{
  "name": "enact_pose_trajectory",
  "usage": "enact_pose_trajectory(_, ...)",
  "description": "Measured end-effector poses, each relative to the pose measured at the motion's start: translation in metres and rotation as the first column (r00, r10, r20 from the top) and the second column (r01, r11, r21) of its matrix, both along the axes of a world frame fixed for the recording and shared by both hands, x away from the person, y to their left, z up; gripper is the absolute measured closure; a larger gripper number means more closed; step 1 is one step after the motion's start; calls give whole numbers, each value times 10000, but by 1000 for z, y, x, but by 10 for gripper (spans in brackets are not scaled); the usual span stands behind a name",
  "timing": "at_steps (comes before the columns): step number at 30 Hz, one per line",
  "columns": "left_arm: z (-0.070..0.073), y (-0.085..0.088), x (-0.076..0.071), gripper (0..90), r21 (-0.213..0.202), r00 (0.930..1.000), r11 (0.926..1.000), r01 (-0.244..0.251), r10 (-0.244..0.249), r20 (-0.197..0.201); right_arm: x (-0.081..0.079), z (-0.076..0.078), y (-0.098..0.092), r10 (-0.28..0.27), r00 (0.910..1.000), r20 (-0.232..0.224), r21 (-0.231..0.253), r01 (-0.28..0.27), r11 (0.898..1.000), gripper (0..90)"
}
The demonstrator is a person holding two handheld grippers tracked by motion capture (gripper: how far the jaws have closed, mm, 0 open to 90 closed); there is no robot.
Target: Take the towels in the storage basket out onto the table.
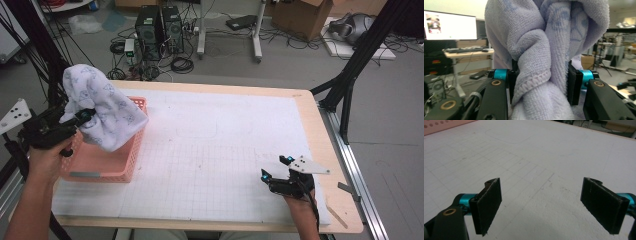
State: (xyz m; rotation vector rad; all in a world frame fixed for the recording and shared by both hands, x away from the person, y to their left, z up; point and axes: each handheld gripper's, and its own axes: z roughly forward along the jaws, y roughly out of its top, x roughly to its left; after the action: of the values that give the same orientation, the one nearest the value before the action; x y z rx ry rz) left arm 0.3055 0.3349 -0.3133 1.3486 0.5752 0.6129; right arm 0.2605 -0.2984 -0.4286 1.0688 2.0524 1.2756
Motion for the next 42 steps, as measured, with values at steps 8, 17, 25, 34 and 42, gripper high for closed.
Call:
enact_pose_trajectory(8, 9, -9, 0, 573, 47, 9966, 9966, 817, -817, 88, 0, 0, 1, 39, 10000, -28, 24, -39, 10000, 161)
enact_pose_trajectory(17, 25, -35, 1, 573, 117, 9790, 9796, 2004, -2007, 366, 0, 0, 1, 57, 10000, -39, 25, -56, 10000, 161)
enact_pose_trajectory(25, 34, -72, 9, 572, 308, 9571, 9577, 2860, -2871, 396, 0, 1, 1, 81, 10000, -4, 32, -81, 10000, 161)
enact_pose_trajectory(34, 22, -122, 24, 569, 404, 9438, 9430, 3304, -3304, -56, -1, 1, 0, 93, 9999, -50, 72, -92, 9999, 161)
enact_pose_trajectory(42, -2, -180, 39, 567, 566, 9333, 9322, 3576, -3546, -565, 0, 1, -2, 35, 10000, -54, 85, -35, 10000, 161)
